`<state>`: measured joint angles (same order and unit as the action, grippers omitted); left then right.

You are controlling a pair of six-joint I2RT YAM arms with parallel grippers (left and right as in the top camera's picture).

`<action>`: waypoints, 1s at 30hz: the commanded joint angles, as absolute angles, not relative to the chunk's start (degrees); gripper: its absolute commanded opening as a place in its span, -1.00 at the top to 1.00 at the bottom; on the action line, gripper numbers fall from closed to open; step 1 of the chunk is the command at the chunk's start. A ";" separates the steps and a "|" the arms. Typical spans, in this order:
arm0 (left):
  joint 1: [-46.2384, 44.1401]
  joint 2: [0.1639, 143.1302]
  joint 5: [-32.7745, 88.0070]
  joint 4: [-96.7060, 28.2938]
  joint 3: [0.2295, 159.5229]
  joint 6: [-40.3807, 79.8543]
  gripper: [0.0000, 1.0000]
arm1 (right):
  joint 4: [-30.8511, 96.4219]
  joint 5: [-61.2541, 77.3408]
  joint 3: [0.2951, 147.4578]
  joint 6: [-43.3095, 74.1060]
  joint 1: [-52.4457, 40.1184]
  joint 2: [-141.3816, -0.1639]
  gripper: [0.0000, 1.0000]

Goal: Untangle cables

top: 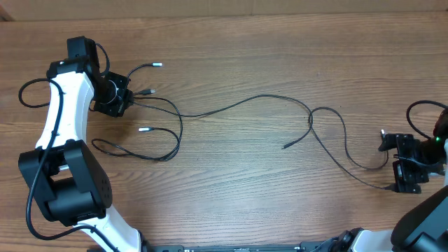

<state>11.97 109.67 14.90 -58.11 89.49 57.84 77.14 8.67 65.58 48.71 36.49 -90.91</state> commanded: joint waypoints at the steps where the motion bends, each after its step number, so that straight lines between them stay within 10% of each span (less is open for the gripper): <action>1: 11.60 109.40 14.39 -58.08 89.34 56.53 0.92 | 76.77 9.30 63.16 52.16 35.31 -90.65 -0.99; 30: 11.57 109.40 14.37 -58.02 89.34 56.55 0.92 | 67.00 11.84 57.30 67.00 14.33 -90.67 -1.00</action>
<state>11.97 109.67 14.87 -58.08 89.49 57.84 67.11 12.21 57.74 63.59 16.01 -90.91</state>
